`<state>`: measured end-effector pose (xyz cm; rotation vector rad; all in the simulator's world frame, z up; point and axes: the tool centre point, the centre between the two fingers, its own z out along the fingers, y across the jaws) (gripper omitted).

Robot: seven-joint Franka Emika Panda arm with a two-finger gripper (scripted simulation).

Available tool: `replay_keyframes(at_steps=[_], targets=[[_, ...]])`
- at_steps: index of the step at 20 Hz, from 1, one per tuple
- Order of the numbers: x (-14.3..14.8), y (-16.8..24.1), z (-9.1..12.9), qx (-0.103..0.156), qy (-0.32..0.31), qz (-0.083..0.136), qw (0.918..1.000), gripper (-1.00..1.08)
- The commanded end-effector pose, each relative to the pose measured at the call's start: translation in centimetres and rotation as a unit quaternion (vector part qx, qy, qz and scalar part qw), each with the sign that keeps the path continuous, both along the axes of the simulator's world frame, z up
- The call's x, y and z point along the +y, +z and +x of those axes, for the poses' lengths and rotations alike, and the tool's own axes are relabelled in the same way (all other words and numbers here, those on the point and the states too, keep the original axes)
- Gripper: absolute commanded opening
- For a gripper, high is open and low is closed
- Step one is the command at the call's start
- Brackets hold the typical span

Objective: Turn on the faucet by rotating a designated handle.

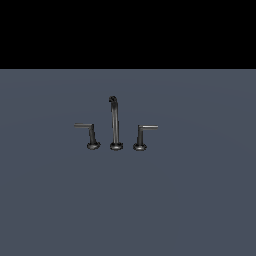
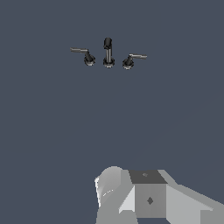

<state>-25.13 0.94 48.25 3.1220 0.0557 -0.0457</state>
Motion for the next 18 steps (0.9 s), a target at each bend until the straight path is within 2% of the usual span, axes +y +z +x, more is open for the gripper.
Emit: replay_keyframes(at_steps=[1, 10, 18], targets=[[0.0, 0.0, 0.0, 0.0, 0.0, 0.0, 1.0, -1.0], [0.5, -1.2, 0.9, -0.001, -0.025, 0.0, 0.9997, -1.0], [1.7, -4.4, 3.3, -0.002, -0.089, 0.0, 0.996, -1.0]])
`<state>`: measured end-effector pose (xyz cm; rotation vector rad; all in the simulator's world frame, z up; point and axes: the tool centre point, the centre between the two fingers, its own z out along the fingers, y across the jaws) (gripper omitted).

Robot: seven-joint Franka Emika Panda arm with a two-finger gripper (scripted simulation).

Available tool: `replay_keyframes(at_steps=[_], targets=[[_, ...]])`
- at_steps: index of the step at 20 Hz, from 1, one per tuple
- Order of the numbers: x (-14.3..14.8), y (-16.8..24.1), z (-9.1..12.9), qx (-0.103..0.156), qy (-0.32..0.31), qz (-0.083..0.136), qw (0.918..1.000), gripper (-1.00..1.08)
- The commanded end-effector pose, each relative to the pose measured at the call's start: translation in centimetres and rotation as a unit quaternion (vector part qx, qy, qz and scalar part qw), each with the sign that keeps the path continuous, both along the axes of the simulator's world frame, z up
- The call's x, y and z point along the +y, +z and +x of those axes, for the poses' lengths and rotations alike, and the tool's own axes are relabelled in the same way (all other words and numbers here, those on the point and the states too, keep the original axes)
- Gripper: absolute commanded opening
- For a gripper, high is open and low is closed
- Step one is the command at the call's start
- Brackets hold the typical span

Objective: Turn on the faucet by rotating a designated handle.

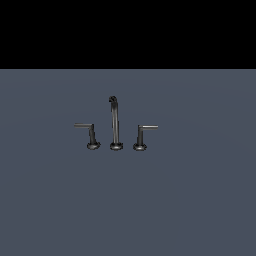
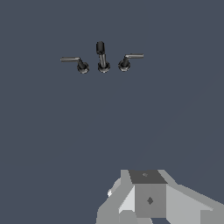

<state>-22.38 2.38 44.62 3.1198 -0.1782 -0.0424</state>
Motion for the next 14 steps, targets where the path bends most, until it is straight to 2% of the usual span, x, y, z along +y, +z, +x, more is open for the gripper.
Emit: replay_keyframes(at_steps=[1, 7, 14], targets=[[0.4, -1.3, 1.0, 0.0, -0.026, 0.0, 0.9997, -1.0], [1.3, -4.9, 4.0, -0.002, -0.1, 0.0, 0.995, -1.0], [1.7, -9.2, 7.8, -0.004, -0.188, 0.001, 0.9822, -1.0]])
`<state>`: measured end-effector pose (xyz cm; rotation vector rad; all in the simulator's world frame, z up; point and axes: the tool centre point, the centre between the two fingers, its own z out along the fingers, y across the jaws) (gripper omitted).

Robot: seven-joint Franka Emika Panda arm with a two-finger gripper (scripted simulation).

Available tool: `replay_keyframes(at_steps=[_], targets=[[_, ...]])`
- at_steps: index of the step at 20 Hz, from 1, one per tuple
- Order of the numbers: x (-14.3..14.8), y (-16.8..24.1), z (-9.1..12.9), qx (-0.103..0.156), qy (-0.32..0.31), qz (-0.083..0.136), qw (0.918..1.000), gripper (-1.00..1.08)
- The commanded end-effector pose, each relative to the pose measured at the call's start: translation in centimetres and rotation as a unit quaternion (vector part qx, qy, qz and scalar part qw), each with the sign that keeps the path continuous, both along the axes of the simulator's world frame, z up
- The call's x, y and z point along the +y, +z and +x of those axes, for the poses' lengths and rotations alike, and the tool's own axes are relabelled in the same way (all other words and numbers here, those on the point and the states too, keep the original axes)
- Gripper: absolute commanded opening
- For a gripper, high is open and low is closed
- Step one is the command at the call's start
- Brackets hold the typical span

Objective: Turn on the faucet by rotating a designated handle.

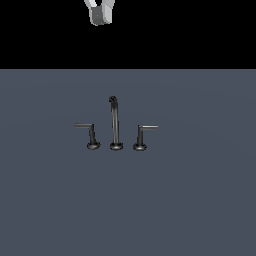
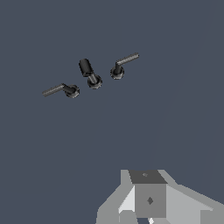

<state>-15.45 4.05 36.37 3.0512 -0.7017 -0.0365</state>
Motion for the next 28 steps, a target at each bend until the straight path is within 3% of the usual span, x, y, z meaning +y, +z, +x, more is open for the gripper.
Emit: replay_keyframes(at_steps=[1, 8, 15, 22, 28], targets=[[0.1, -1.6, 1.4, -0.001, -0.033, 0.0, 0.9995, -1.0], [-0.3, -5.8, 5.2, -0.003, -0.12, 0.001, 0.9927, -1.0], [-1.3, -10.0, 8.9, -0.005, -0.206, 0.0, 0.9785, -1.0], [-3.1, -14.3, 12.5, -0.007, -0.292, -0.001, 0.9563, -1.0], [-5.4, -18.2, 15.5, -0.008, -0.371, -0.003, 0.9288, -1.0]])
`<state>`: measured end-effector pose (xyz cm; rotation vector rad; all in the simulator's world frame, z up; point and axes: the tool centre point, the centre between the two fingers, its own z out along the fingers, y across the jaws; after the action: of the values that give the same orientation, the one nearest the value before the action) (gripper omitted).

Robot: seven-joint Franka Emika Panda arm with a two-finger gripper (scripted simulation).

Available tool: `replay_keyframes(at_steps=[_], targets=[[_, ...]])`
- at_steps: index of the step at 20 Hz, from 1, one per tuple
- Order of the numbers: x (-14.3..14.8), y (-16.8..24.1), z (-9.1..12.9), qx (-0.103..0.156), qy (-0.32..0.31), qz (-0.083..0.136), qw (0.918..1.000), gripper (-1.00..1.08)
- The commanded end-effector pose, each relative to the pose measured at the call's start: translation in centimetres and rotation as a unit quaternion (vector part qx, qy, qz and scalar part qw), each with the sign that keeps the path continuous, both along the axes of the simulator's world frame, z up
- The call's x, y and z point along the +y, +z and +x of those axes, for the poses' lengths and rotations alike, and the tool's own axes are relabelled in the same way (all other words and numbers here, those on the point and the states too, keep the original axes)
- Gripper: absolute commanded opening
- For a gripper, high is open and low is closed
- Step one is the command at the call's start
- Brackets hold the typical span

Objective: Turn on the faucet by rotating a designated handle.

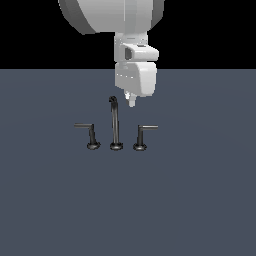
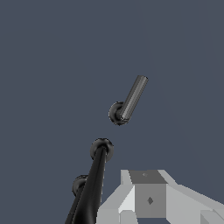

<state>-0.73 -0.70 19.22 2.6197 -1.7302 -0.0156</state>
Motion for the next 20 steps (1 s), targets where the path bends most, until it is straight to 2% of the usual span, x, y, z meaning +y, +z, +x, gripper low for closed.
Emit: replay_keyframes(at_steps=[1, 11, 20], targets=[[-1.1, -1.7, 1.3, -0.001, -0.037, -0.001, 0.9993, -1.0], [-5.5, -7.3, 4.8, -0.003, -0.158, -0.004, 0.9875, -1.0], [-7.5, -9.4, 5.9, -0.004, -0.206, -0.004, 0.9786, -1.0]])
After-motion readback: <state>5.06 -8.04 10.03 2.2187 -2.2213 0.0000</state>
